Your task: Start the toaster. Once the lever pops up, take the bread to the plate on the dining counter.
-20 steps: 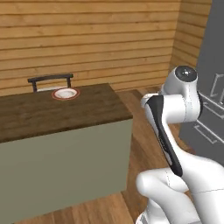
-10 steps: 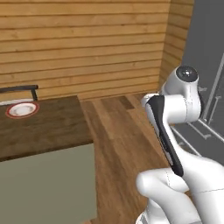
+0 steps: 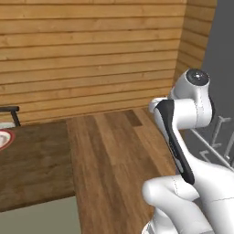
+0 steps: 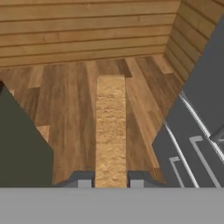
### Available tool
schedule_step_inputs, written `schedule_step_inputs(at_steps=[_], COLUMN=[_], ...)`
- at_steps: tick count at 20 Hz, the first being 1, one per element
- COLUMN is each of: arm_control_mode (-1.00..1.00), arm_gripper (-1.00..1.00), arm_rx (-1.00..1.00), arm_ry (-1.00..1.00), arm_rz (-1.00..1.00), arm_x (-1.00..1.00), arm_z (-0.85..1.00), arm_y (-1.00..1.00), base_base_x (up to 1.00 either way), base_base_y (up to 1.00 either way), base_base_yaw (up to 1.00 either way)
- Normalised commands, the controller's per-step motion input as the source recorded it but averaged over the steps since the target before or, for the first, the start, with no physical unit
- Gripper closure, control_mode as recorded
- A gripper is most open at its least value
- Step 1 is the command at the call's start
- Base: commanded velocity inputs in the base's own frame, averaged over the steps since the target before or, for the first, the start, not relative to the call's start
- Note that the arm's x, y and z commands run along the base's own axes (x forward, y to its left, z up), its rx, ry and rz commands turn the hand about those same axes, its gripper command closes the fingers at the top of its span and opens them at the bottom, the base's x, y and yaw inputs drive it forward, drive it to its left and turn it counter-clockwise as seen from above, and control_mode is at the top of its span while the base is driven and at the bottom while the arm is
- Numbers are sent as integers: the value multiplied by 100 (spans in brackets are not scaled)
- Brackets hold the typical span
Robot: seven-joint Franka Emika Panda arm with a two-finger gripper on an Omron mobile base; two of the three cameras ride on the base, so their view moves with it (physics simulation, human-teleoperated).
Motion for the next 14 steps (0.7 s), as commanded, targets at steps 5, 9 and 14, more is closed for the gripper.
schedule_step_inputs(at_steps=[5,9,14], arm_control_mode=[100,100,100], arm_gripper=[100,100,100], arm_rx=[0,0,0], arm_ry=[0,0,0], arm_rz=[0,0,0], arm_x=[0,0,0], arm_z=[0,0,0], arm_y=[0,0,0], base_base_x=[100,100,100], base_base_y=[-9,0,10], base_base_yaw=[1,0,0])
